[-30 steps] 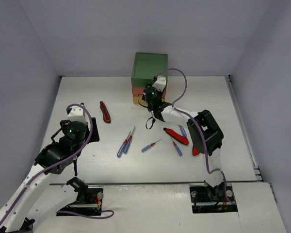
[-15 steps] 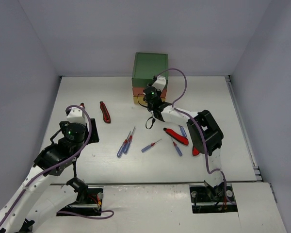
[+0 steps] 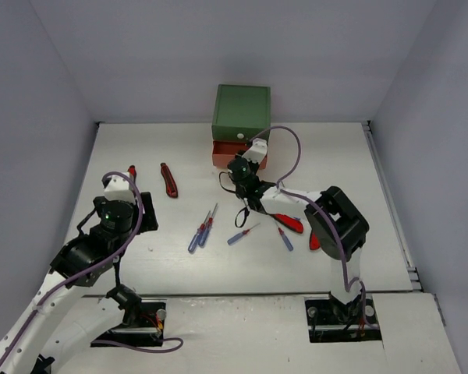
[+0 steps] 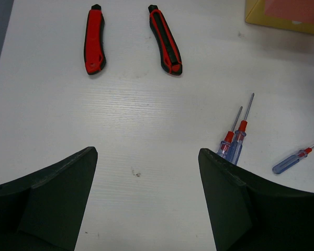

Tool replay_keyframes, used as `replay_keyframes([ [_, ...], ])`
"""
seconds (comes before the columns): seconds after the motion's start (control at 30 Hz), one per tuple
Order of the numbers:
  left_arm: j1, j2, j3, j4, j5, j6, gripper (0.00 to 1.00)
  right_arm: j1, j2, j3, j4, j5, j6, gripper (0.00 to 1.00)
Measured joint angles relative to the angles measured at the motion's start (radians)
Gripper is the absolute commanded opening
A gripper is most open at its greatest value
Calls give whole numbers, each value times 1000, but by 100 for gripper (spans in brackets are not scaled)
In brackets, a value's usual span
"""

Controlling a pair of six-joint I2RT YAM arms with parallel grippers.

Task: Sort the tools into containers

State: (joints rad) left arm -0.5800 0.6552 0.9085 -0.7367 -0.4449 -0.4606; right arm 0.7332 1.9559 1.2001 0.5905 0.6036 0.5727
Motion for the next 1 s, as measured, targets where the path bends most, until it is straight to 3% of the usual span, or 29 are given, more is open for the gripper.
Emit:
replay_keyframes([
  [0.23, 0, 0, 0, 0, 9, 0, 75, 64, -123, -164, 3, 20, 41, 7],
  [0.5, 0, 3, 0, 0, 28, 0, 75, 118, -199, -266, -10, 36, 81, 18],
  [0.57, 0, 4, 0, 0, 29, 0, 75, 130, -207, -277, -15, 41, 88, 28],
  [0.7, 0, 6, 0, 0, 30, 0, 75, 156, -213, -282, -36, 47, 96, 60],
  [0.87, 0, 6, 0, 0, 36, 0, 75, 185, -241, -283, -86, 48, 76, 73],
  [1.0, 0, 8, 0, 0, 38, 0, 75, 197, -316, -284, -134, 56, 49, 77],
])
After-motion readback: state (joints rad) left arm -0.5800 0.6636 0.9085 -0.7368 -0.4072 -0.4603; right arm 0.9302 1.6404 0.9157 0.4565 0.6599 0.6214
